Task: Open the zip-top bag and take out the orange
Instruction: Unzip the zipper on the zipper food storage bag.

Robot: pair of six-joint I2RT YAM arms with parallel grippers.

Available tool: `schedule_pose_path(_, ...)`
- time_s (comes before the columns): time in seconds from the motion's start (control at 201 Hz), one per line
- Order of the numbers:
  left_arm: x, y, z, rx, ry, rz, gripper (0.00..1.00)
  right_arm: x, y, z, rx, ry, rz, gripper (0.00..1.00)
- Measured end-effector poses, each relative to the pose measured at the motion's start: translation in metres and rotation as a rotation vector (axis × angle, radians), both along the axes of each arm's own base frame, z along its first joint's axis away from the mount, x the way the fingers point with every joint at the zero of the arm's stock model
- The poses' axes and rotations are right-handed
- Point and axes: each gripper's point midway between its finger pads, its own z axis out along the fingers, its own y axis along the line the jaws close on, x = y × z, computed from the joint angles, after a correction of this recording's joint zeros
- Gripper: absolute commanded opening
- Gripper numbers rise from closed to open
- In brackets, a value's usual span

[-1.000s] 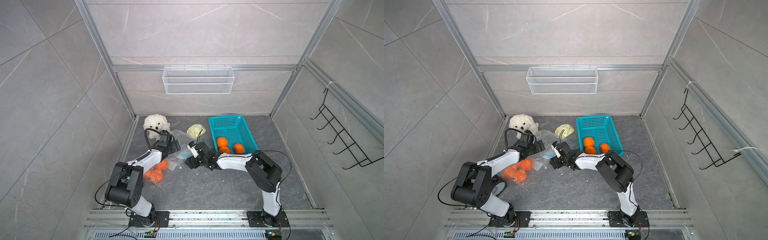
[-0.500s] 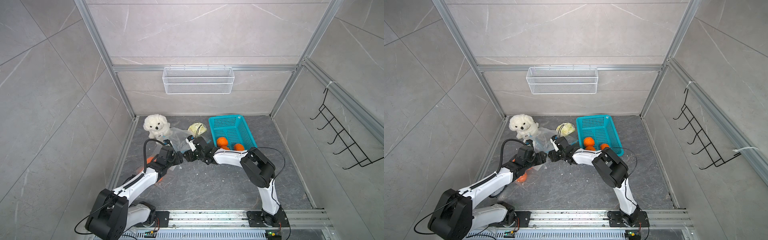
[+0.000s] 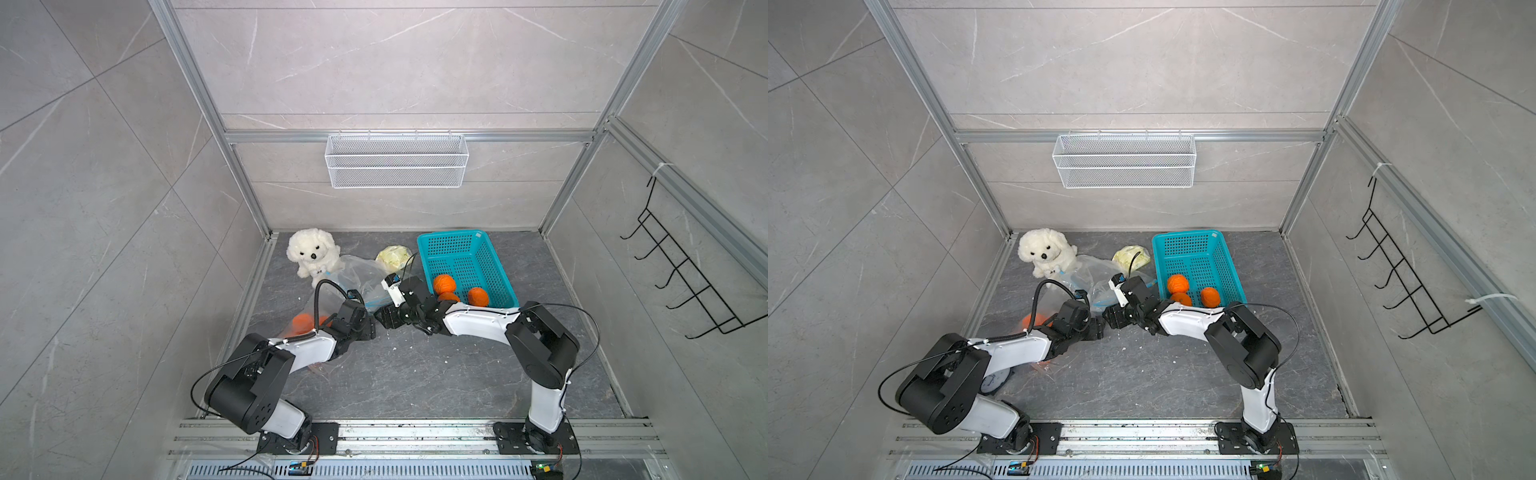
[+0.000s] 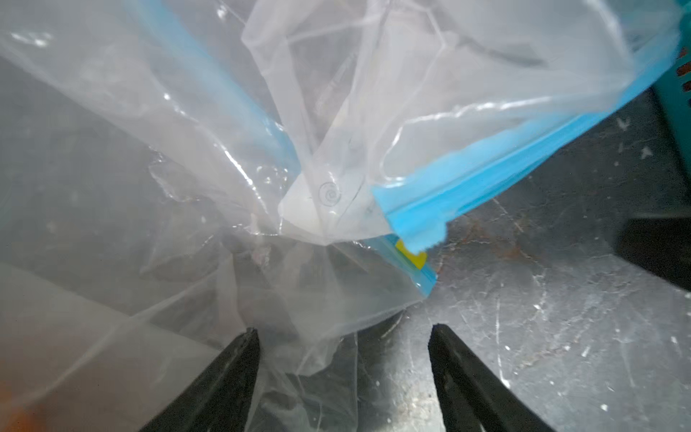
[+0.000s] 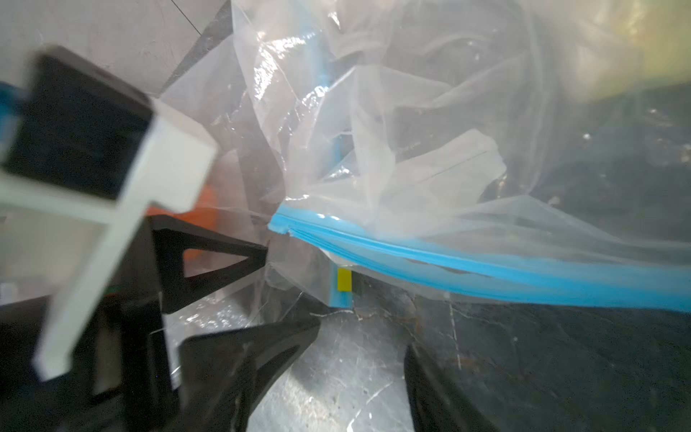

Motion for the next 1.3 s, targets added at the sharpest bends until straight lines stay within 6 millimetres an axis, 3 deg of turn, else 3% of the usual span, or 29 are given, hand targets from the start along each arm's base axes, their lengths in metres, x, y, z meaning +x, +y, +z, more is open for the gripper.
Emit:
schedule_pose_path(0.154, 0.011, -0.009, 0.007, 0.003, -0.046, -0.034, 0.21, -0.014, -0.006, 0.007, 0.018, 0.000, 0.017, 0.66)
schedule_pose_path(0.264, 0.014, -0.017, 0.005, 0.010, -0.051, -0.058, 0.00, -0.022, -0.013, 0.005, 0.010, 0.007, 0.019, 0.66)
schedule_pose_path(0.508, -0.004, -0.042, 0.001, 0.040, -0.052, -0.141, 0.00, -0.036, -0.031, 0.002, -0.015, 0.004, 0.020, 0.66)
schedule_pose_path(0.791, -0.080, -0.083, 0.007, -0.038, -0.031, -0.351, 0.00, -0.044, -0.048, -0.009, -0.083, -0.018, 0.023, 0.66)
schedule_pose_path(1.035, -0.106, -0.052, 0.033, -0.118, -0.091, -0.314, 0.00, -0.035, -0.044, 0.006, -0.098, -0.084, 0.051, 0.66)
schedule_pose_path(1.17, -0.113, -0.047, 0.044, -0.157, -0.121, -0.313, 0.00, -0.023, -0.026, 0.013, -0.077, -0.112, 0.074, 0.66)
schedule_pose_path(1.299, -0.120, -0.043, 0.049, -0.193, -0.132, -0.319, 0.00, -0.020, -0.022, 0.015, -0.072, -0.177, 0.112, 0.70)
